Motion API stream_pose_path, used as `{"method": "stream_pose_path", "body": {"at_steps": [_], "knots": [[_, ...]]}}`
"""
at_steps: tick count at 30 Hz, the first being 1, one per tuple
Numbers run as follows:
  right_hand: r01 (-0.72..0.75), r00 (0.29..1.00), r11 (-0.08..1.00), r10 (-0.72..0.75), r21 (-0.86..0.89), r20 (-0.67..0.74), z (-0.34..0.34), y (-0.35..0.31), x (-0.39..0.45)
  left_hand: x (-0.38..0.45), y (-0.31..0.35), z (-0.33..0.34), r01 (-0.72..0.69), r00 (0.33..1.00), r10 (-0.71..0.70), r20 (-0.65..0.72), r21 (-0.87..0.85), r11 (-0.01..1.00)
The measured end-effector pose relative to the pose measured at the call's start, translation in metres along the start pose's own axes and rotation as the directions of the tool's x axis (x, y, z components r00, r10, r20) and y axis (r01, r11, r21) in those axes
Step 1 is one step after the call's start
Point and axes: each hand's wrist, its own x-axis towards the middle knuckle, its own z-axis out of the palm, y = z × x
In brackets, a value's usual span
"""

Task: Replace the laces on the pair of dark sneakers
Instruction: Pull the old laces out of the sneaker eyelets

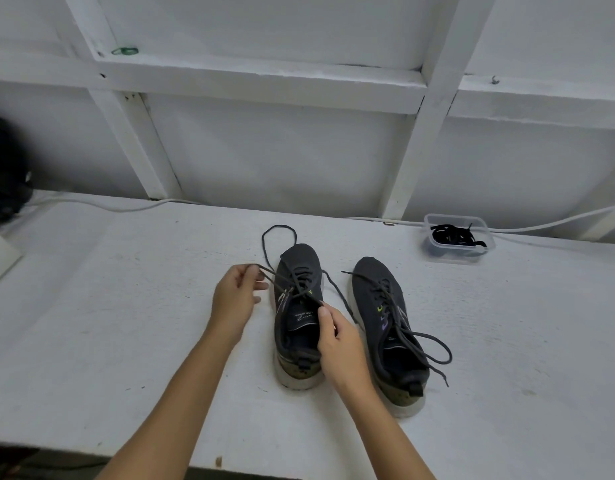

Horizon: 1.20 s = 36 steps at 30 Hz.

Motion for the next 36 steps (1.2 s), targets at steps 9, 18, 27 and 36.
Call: {"method": "stream_pose_path", "body": {"at_steps": [9, 18, 27, 36], "knots": [[0.006, 1.0, 0.999, -0.006, 0.034, 0.001, 0.002, 0.0, 0.001, -0.015, -0.012, -0.005, -0.054, 0.911, -0.04, 0.411, 0.215, 0.975], [0.006, 1.0, 1.0, -0.005, 0.016, -0.023, 0.002, 0.001, 0.001, -0.004, 0.005, -0.003, 0.03, 0.978, -0.035, -0.204, -0.028, 0.999], [-0.005, 0.999, 1.0, 0.006, 0.027, -0.033, 0.003, 0.001, 0.002, -0.012, -0.011, 0.004, -0.095, 0.937, 0.026, 0.347, 0.182, 0.979], [-0.013, 0.999, 0.999, 0.014, 0.033, -0.03, 0.002, 0.002, 0.001, -0.008, -0.003, -0.005, 0.005, 0.994, -0.015, 0.113, 0.085, 0.996]]}}
